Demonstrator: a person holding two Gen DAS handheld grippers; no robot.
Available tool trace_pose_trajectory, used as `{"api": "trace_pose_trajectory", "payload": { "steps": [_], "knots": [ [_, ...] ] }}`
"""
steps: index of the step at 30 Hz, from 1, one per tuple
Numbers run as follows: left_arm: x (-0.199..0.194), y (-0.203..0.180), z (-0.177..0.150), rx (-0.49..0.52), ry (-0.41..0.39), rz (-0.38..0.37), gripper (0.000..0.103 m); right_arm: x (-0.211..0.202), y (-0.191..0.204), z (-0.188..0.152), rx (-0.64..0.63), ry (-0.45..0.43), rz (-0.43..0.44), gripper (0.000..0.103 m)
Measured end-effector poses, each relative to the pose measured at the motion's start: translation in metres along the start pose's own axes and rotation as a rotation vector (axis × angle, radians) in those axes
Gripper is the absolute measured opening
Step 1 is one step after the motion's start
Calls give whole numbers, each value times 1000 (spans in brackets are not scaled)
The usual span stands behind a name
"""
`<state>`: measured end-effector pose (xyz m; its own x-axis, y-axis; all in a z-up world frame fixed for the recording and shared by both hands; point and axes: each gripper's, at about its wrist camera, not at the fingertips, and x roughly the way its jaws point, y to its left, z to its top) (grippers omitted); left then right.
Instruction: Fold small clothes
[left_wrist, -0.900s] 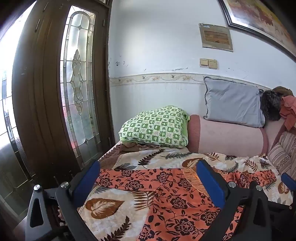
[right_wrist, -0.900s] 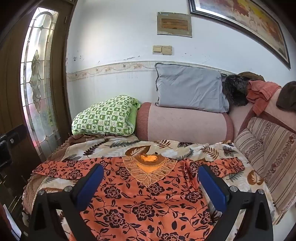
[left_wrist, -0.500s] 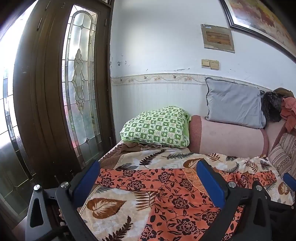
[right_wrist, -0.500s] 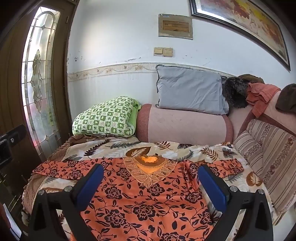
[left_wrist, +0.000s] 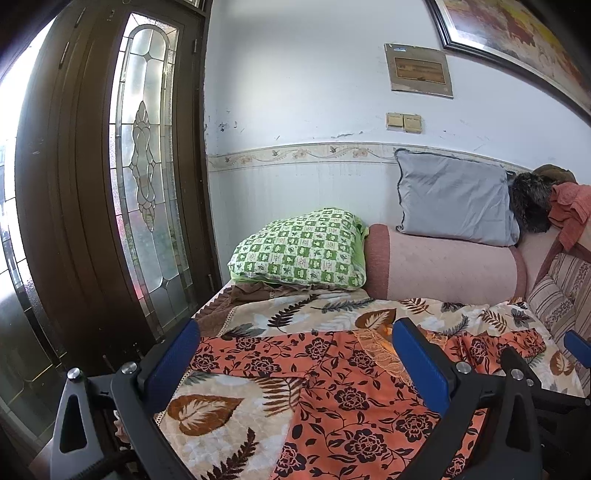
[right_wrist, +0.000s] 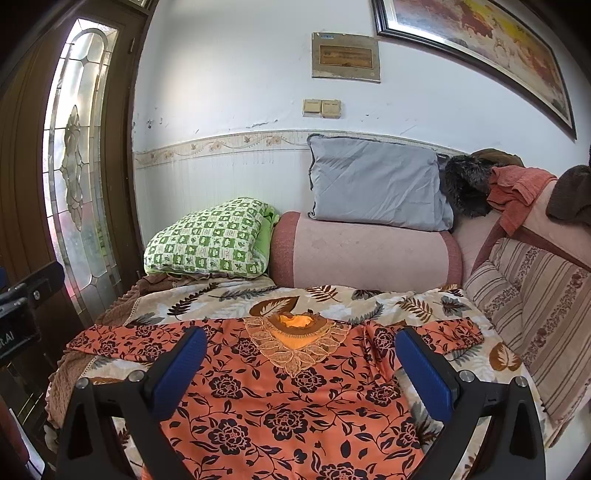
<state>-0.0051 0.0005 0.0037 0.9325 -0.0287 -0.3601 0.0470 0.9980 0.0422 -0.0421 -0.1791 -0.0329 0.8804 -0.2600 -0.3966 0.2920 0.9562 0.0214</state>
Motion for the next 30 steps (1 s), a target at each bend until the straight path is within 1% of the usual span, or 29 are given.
{"api": "trace_pose_trajectory", "payload": {
  "steps": [10, 16, 30],
  "knots": [
    [4, -6, -1, 19, 20, -19, 103, -2, -9, 0, 20, -6, -6, 103],
    [11, -14, -3, 35, 41, -30, 103, 5, -18, -4, 34, 10, -10, 103],
    [14, -22, -7, 49, 41, -30, 103, 15, -26, -8, 41, 35, -6, 103]
  ]
}}
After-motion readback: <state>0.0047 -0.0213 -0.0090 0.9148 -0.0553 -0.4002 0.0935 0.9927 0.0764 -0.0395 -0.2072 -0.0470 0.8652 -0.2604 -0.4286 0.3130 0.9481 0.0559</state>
